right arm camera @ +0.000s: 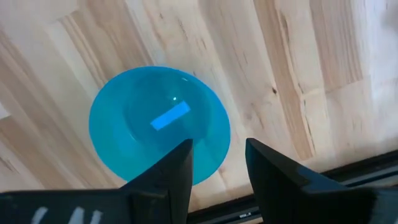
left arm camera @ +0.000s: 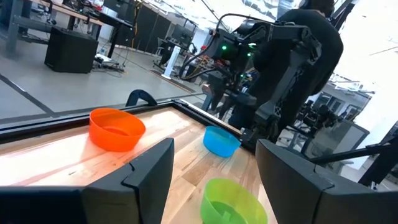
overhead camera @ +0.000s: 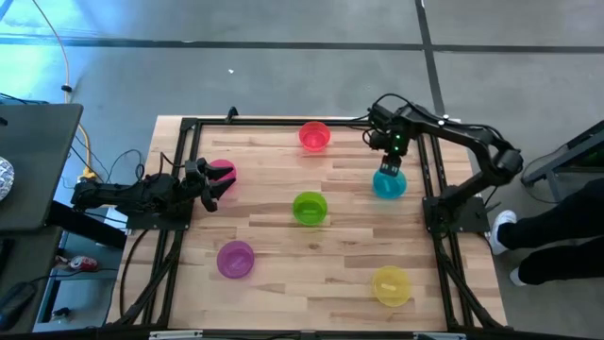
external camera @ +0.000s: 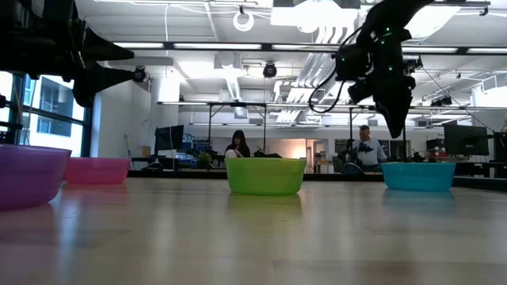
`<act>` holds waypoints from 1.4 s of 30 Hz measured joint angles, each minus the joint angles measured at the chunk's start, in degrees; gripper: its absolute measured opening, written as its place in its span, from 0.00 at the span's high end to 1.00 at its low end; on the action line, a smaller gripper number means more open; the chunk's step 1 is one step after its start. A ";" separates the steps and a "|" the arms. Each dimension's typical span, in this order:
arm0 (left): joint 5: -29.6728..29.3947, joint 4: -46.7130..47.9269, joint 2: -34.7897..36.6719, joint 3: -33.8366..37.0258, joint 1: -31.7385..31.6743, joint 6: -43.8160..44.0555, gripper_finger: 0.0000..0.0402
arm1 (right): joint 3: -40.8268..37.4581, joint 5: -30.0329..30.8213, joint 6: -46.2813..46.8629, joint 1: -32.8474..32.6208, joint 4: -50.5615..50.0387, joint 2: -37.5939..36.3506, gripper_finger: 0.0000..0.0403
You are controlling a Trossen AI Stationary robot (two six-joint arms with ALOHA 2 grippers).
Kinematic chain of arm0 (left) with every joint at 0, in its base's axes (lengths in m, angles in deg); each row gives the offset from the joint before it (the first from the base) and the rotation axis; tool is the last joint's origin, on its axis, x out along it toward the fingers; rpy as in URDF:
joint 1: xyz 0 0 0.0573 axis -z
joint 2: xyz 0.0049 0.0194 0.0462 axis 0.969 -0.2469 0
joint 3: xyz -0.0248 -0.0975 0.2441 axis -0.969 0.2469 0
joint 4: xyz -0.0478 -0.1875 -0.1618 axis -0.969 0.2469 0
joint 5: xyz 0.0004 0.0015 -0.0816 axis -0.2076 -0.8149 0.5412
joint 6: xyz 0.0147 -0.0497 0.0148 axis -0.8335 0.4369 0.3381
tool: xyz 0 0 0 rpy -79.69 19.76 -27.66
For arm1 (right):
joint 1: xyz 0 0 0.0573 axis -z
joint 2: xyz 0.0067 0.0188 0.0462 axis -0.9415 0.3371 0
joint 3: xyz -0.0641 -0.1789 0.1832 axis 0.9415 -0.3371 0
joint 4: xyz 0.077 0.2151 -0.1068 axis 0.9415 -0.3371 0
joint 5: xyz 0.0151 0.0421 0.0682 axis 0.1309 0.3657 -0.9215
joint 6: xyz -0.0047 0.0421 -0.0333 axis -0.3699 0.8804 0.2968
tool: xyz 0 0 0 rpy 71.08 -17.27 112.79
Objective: Nest bowls inside each other
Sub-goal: Stack the blue bowl on the green bowl
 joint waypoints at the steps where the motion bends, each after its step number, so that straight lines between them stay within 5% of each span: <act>1: 0.00 0.00 -0.01 0.00 0.00 0.07 0.46 | 0.00 -0.01 0.06 0.23 0.08 0.52 0.65; 20: 0.04 0.00 -0.01 0.00 0.00 0.06 0.46 | 0.00 -0.86 -2.51 0.88 1.22 12.13 0.65; 42: -1.29 -0.02 -0.01 -0.02 0.00 0.07 0.46 | -0.02 0.45 -4.27 0.90 6.21 12.93 0.65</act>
